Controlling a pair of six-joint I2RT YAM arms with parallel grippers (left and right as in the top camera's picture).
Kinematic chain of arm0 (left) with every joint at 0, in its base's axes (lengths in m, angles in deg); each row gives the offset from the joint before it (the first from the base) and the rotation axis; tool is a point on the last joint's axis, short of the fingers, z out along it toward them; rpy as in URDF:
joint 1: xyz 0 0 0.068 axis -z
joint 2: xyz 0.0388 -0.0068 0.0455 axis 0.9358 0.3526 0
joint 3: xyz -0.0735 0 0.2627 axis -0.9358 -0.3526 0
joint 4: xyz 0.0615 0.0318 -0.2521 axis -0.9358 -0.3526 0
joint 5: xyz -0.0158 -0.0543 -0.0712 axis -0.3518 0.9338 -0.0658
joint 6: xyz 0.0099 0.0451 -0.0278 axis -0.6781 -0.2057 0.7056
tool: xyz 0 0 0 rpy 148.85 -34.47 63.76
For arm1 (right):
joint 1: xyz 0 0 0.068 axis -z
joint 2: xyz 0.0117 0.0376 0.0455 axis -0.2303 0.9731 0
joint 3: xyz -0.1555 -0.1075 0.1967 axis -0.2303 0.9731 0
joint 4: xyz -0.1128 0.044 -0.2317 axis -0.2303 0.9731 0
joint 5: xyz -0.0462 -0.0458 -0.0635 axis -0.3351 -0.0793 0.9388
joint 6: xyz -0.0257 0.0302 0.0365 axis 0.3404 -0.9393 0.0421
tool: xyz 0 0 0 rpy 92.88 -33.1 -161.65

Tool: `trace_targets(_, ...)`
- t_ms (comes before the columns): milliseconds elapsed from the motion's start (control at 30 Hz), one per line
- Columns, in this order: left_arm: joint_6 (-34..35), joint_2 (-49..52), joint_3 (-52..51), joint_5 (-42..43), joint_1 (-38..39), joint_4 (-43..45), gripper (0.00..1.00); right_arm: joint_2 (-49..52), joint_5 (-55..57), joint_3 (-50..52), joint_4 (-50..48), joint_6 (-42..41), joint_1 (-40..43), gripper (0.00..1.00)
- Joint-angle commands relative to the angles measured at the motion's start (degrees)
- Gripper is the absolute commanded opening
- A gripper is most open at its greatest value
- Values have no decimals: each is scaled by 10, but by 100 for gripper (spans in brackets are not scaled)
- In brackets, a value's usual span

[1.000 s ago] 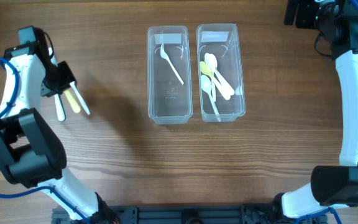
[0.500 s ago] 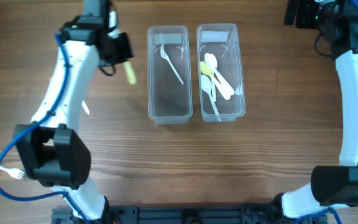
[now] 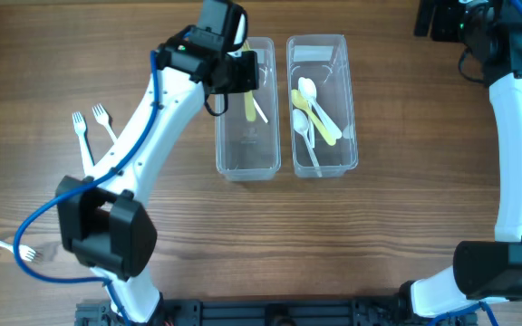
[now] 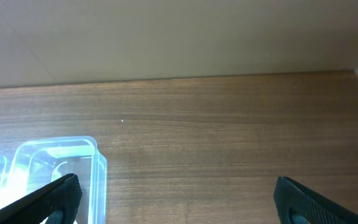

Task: Pack container
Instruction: 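Carry the yellow fork into the left container and release it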

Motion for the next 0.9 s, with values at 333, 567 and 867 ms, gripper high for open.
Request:
trace_targets(333,14,89,11,-46,5,16,39,4,10,2,-2,1,2,100)
trace_targets(567,14,69,26,-2,5,20,61,4,10,2,-2,1,2,100)
trace_targets(867,44,-32,67,-167,-98,-80,53,4,10,2,-2,1,2,100)
